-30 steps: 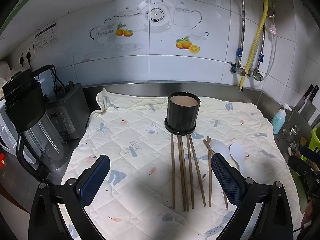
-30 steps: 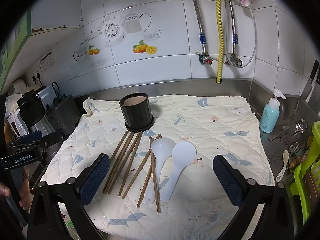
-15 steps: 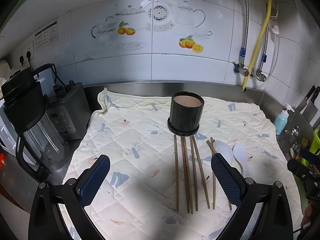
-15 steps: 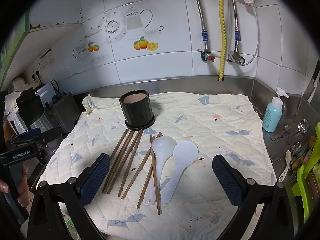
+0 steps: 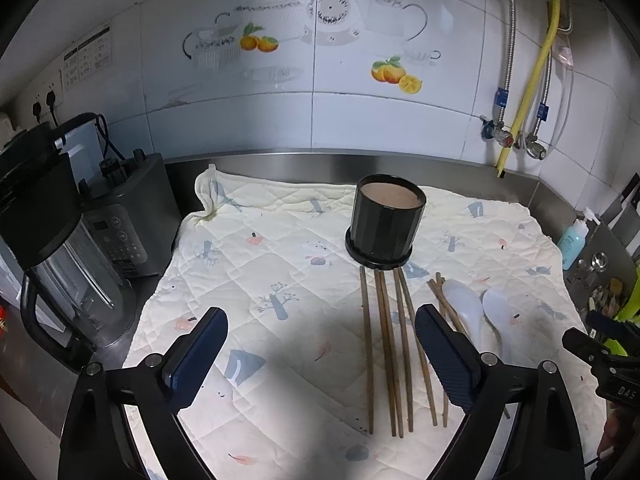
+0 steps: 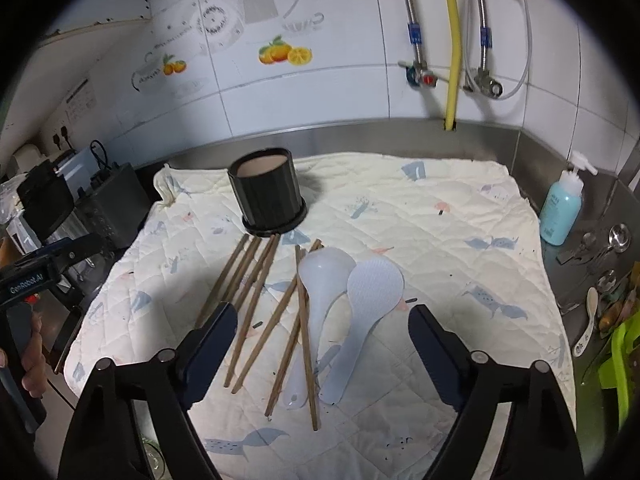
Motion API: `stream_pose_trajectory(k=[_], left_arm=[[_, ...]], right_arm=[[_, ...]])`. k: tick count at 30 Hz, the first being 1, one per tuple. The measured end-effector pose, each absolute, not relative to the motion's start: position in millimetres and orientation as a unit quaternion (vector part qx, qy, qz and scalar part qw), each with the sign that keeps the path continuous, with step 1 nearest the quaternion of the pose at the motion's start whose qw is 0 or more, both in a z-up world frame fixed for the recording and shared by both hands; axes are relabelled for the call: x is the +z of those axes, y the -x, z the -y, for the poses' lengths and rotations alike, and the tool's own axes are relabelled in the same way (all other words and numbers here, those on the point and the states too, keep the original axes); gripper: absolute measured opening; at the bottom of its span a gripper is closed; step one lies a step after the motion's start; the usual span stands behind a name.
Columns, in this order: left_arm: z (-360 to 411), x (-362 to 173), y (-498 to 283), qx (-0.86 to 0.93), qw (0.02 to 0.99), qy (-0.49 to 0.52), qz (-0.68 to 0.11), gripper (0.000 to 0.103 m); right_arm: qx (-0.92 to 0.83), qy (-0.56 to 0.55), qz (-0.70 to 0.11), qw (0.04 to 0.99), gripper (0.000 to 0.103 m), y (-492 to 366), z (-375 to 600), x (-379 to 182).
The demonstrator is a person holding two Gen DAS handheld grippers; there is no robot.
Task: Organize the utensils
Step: 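Move left tool toward the wooden chopsticks while right tool approaches the white rice paddles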
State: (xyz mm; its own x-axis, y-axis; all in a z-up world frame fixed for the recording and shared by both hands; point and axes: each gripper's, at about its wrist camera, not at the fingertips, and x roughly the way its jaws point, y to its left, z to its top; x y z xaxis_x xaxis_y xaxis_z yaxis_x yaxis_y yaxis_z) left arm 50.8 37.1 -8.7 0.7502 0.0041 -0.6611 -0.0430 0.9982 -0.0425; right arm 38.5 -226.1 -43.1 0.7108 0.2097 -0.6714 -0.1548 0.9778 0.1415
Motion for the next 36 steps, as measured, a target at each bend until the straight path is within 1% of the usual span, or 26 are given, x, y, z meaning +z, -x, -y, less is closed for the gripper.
stream_pose_trajectory(k=[8,22,25,29,31,33,36], left_arm=[[-48.7,-28.7,-78.9,0.004,0.927,0.031,-0.375,0.093],[-50.7,-77.6,-136.6,-0.033,0.903,0.033,-0.428,0.085],[-50.7,-86.2,-147.1,-0.044,0.897,0.033,-0.438,0.083],[-50.0,-97.1,-160.5,-0.056,0.89,0.04,-0.45,0.079],[-48.1,-102.8,-167.6,-0.065,0.887,0.042,-0.456,0.078],[-45.6,-109.3,-175.2,-0.072,0.883,0.039,-0.463,0.073],[-43.6,-119.7,-185.6,-0.079,0.876,0.043,-0.475,0.069]], right_arm=[[0.085,-0.06,-0.41,0.906,0.084,-69.6,235.6,-71.7],[0.056,-0.042,-0.475,0.877,0.079,-127.1,243.9,-121.5],[0.058,-0.044,-0.483,0.872,0.077,-136.5,243.5,-126.6],[0.048,-0.033,-0.494,0.868,0.074,-146.0,240.3,-132.6],[0.045,-0.025,-0.5,0.865,0.073,-150.3,238.2,-135.6],[0.041,-0.015,-0.504,0.862,0.071,-152.5,236.0,-138.6],[0.041,-0.017,-0.507,0.861,0.07,-154.6,235.9,-139.9]])
